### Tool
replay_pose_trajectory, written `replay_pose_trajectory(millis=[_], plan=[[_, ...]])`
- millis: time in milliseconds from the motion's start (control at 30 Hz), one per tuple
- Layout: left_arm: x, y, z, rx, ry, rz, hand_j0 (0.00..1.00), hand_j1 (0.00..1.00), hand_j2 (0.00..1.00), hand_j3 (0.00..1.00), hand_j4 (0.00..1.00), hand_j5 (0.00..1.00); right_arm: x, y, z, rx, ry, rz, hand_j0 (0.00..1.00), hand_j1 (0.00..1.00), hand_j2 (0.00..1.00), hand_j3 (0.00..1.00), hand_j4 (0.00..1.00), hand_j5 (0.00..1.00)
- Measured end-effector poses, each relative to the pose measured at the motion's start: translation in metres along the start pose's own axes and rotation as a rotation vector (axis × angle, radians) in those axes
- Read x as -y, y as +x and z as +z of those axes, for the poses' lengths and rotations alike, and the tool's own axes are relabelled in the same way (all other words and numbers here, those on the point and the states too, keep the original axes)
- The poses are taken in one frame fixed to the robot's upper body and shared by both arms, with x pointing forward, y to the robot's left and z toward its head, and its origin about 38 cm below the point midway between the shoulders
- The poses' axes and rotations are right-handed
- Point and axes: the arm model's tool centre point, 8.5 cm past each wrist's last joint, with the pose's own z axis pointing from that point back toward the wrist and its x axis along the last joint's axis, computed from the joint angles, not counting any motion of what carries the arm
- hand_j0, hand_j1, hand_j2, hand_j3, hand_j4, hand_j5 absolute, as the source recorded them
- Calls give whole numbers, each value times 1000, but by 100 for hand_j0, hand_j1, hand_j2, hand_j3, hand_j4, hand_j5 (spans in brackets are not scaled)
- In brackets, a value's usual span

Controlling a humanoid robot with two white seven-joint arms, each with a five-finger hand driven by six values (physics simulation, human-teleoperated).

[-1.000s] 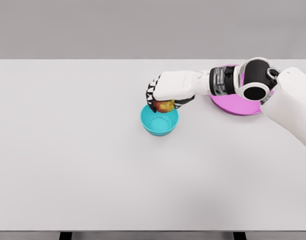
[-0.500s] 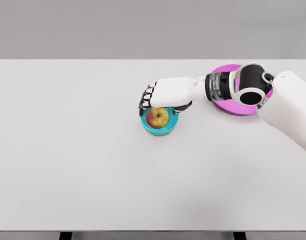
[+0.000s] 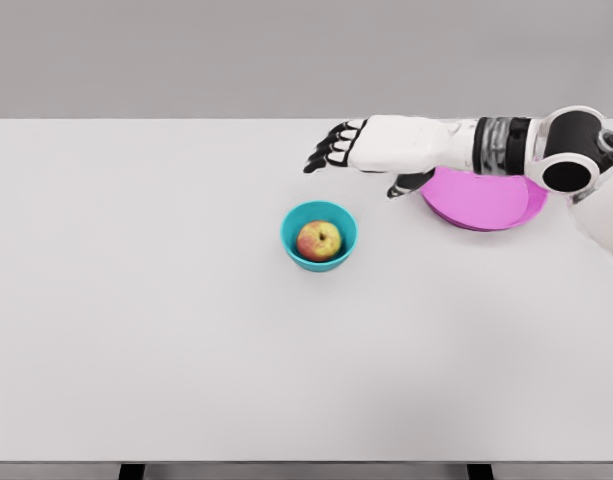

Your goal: Put the apple from the pink plate into the blue bowl with your right arm

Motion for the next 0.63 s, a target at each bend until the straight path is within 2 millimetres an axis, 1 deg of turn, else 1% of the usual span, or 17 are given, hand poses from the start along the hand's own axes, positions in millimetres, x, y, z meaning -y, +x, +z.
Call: replay_pose_trajectory(millis=[33,67,133,167,200,233,267,300,333,400,467,600,633], plan=[[0,0,0,0,0,0,100,100,100,100,100,100,-4,-13,19,-47,-25,-39,100,100,100,100,100,100],[0,0,0,0,0,0,100,100,100,100,100,100,-12,-26,39,-94,-47,-83,100,100,100,100,100,100],[0,-1,0,-1,0,0,100,100,100,100,100,100,-38,-41,71,-172,-72,-167,100,100,100,100,100,100],[0,0,0,0,0,0,100,100,100,100,100,100,-48,-45,86,-206,-86,-199,100,100,100,100,100,100],[0,0,0,0,0,0,100,100,100,100,100,100,-73,-45,98,-234,-87,-256,100,100,100,100,100,100],[0,0,0,0,0,0,100,100,100,100,100,100,-80,-47,112,-264,-113,-286,100,100,100,100,100,100],[0,0,0,0,0,0,100,100,100,100,100,100,-94,-46,124,-294,-121,-311,100,100,100,100,100,100],[0,0,0,0,0,0,100,100,100,100,100,100,-91,-50,137,-323,-152,-314,100,100,100,100,100,100],[0,0,0,0,0,0,100,100,100,100,100,100,-95,-51,146,-344,-168,-327,100,100,100,100,100,100],[0,0,0,0,-1,0,100,100,100,100,100,100,-96,-53,158,-372,-191,-337,100,100,100,100,100,100],[0,0,0,0,-1,0,100,100,100,100,100,100,-95,-55,164,-388,-208,-339,100,100,100,100,100,100],[0,0,0,1,-1,-2,100,100,100,100,100,100,-109,-52,164,-392,-205,-371,100,100,100,100,100,100],[-1,8,0,15,0,-4,100,100,100,100,100,100,-109,-52,163,-392,-206,-372,100,100,100,100,100,100]])
